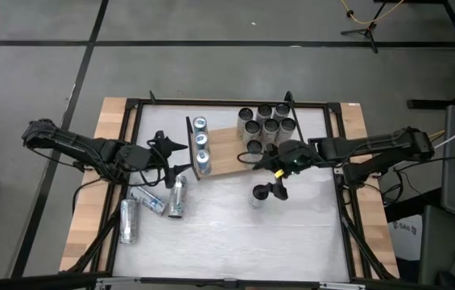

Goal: Place canned beverage on shelf
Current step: Put the white-blue soda can on the shelf

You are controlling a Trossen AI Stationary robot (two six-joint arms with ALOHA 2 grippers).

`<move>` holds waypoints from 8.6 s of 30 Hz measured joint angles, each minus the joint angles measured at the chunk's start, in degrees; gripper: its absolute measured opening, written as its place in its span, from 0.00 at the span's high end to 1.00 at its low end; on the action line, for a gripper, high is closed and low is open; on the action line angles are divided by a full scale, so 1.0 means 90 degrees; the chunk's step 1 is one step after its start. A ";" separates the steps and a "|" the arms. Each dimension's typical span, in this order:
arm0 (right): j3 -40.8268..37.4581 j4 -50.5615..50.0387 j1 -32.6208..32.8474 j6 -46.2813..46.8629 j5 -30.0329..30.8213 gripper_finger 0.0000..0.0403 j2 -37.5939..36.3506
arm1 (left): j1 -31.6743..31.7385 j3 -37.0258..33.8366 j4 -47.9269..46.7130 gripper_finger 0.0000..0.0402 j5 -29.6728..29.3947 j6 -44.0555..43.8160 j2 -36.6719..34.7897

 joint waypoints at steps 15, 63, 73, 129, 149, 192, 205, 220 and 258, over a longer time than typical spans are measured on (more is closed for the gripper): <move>0.0000 0.0003 0.0638 0.0528 -0.0017 0.10 0.0000 | 0.0001 0.0000 0.0000 0.23 0.0002 -0.0001 0.0000; 0.0000 -0.0014 0.0811 0.0696 0.0088 0.10 0.0000 | 0.3613 0.0207 -0.5622 0.23 0.1597 -0.2818 0.0005; 0.0000 -0.0045 0.0814 0.0686 0.0671 0.10 0.0000 | 0.3922 -0.0603 -0.4644 0.23 0.1678 -0.2618 0.0005; -0.0002 -0.0023 0.0814 0.0693 0.0729 0.10 0.0002 | 0.4029 -0.2034 -0.2117 0.42 0.2067 -0.2907 -0.0301; -0.0004 0.0944 0.0814 0.0487 0.0758 0.10 0.0002 | 0.3426 -0.0311 -0.0673 0.42 0.2811 -0.1104 -0.1690; 0.3276 -0.0444 0.0474 0.0839 0.0700 0.10 0.1703 | -0.0279 -0.0311 0.4224 0.41 0.2837 -0.0500 0.2607; 0.3279 -0.0573 0.0476 0.0838 0.0308 0.10 0.2183 | -0.0372 -0.0311 0.4228 0.41 0.2817 -0.0452 0.2637; 0.3272 -0.0516 0.0478 0.0837 0.0180 0.10 0.2448 | -0.0369 -0.0311 0.4218 0.41 0.2816 -0.0451 0.2637; 0.3271 -0.0220 0.0935 -0.0243 0.0745 0.10 0.2865 | -0.0367 -0.0311 0.4169 0.41 0.2911 -0.0482 0.2630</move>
